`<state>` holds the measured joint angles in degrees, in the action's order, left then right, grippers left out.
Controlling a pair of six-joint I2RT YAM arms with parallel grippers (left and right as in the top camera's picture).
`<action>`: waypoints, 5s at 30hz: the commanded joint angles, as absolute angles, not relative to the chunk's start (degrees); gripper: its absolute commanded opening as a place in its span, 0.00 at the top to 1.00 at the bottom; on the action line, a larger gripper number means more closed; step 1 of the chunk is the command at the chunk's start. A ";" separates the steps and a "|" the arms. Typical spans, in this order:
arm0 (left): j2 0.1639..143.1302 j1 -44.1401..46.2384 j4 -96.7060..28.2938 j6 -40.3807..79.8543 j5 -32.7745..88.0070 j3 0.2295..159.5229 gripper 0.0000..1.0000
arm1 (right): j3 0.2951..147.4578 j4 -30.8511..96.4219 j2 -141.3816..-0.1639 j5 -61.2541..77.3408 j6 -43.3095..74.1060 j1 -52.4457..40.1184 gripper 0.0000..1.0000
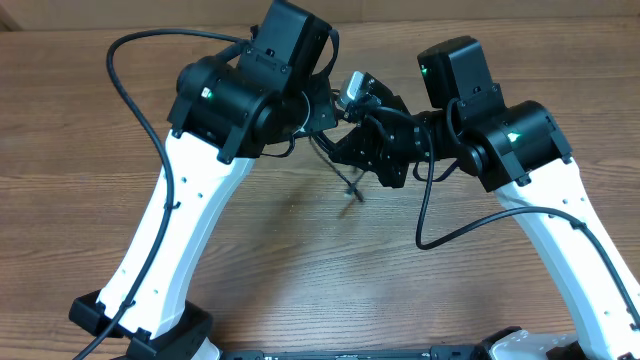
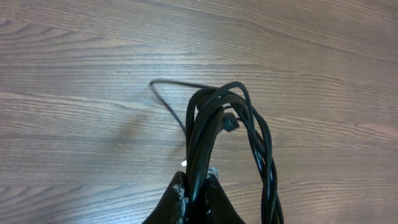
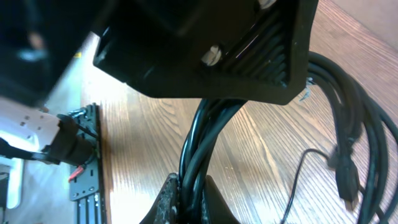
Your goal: Untangle cables
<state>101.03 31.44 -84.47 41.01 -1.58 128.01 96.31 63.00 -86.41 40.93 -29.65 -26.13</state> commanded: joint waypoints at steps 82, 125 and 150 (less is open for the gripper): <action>93.67 18.68 -96.64 32.69 -2.31 141.91 0.56 | 96.90 57.25 -81.17 43.33 -18.15 -8.43 0.96; 106.48 42.46 -55.31 26.37 10.13 94.85 0.36 | 96.88 60.62 -63.26 10.63 6.22 -8.62 0.32; 122.48 44.18 -42.85 25.61 17.04 94.89 0.37 | 96.88 62.96 -58.87 19.59 4.19 -8.62 0.32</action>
<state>122.17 43.90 -42.59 27.29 17.17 94.83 96.92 63.05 -59.20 18.09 5.26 -8.64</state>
